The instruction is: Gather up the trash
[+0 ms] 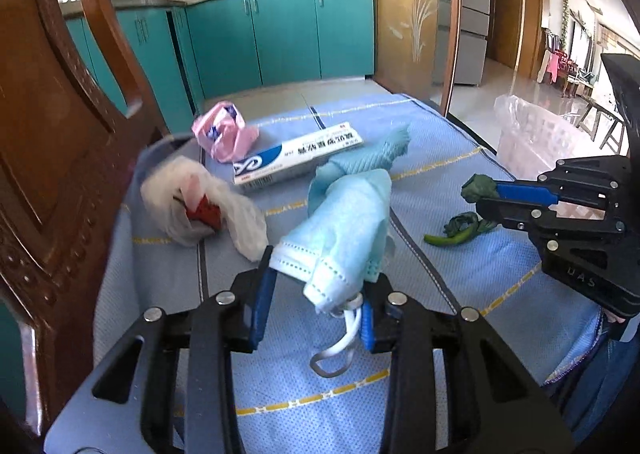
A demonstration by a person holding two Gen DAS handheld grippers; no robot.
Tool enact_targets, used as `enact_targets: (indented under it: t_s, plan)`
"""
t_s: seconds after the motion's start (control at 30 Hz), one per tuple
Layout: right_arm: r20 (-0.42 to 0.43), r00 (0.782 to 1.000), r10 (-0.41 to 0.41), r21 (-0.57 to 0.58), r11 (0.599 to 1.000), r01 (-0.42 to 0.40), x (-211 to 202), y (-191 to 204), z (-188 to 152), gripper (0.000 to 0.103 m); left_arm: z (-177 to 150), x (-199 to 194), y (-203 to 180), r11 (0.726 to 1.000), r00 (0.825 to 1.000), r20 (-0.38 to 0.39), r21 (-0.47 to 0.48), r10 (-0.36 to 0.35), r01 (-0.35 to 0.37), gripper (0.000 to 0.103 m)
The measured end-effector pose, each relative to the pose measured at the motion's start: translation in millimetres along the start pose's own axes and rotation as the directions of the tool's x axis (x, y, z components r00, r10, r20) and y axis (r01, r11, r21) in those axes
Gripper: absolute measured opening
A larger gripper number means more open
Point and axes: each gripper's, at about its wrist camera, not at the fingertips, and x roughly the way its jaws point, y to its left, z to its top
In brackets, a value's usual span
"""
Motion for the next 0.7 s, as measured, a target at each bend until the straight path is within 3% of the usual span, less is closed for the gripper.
enact_targets:
  t_s: [0.7]
  plan:
    - [0.028,0.999,-0.025,-0.019,1.000,0.025,-7.3,1.5,-0.5,0.014,1.2,-0.9,-0.8,1.000,1.000,0.019,0.018,0.024,-0.024,0.036]
